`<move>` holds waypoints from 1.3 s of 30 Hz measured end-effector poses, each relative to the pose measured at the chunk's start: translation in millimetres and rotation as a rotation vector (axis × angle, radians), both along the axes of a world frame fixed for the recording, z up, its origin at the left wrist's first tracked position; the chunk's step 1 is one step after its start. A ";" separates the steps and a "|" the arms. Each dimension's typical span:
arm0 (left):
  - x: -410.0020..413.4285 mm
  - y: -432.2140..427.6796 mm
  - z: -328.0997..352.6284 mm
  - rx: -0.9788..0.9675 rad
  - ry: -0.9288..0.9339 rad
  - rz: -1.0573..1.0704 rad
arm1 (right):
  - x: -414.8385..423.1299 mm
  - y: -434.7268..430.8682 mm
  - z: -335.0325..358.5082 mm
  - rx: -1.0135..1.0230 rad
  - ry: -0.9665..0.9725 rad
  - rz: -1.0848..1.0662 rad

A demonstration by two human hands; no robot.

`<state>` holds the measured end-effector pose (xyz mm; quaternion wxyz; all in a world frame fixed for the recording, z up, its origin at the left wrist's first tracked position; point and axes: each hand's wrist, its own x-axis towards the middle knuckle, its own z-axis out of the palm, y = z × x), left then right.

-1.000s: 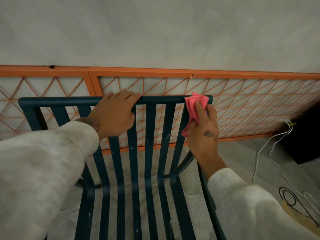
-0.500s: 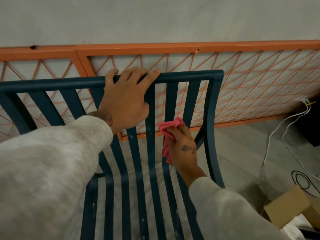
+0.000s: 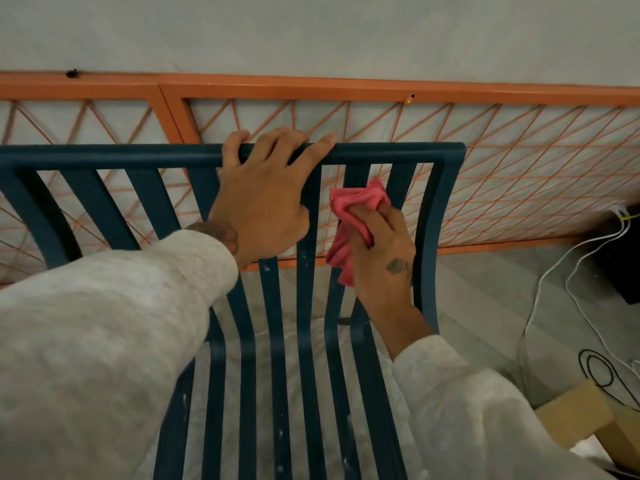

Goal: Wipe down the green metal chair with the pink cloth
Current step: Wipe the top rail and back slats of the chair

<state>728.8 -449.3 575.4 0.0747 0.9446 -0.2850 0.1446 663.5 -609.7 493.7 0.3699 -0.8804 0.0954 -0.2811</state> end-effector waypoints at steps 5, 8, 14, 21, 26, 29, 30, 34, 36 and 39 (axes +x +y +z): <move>1.2 1.7 -2.9 -0.006 -0.001 -0.006 | -33.1 11.4 -47.8 0.254 0.176 0.037; 1.0 0.6 -2.2 -0.003 -0.010 -0.008 | -41.0 11.1 -69.7 0.274 0.265 0.021; -0.3 -0.2 -3.2 -0.006 -0.016 0.005 | -16.1 8.7 -19.2 0.214 0.119 0.020; -1.7 -2.9 -3.1 -0.014 -0.023 0.018 | 0.1 10.2 -6.6 0.183 -0.107 0.020; 1.3 -1.5 -4.6 -0.022 -0.004 0.014 | -38.8 15.7 -81.1 0.277 0.122 0.103; 3.1 0.0 -2.3 -0.018 0.020 0.008 | -48.5 11.0 -90.6 0.285 0.291 0.076; 1.8 0.0 -1.8 -0.014 0.020 0.013 | -47.5 9.0 -85.1 0.296 0.340 0.070; -4.5 -4.9 -0.6 -0.011 0.021 0.040 | -30.3 2.0 -34.8 0.297 0.258 0.093; -4.9 -4.2 0.2 -0.019 0.033 0.041 | -14.6 1.5 -6.0 0.234 0.134 0.096; -4.1 -4.2 1.4 -0.027 0.045 0.036 | 7.9 -2.2 22.3 0.180 -0.019 0.072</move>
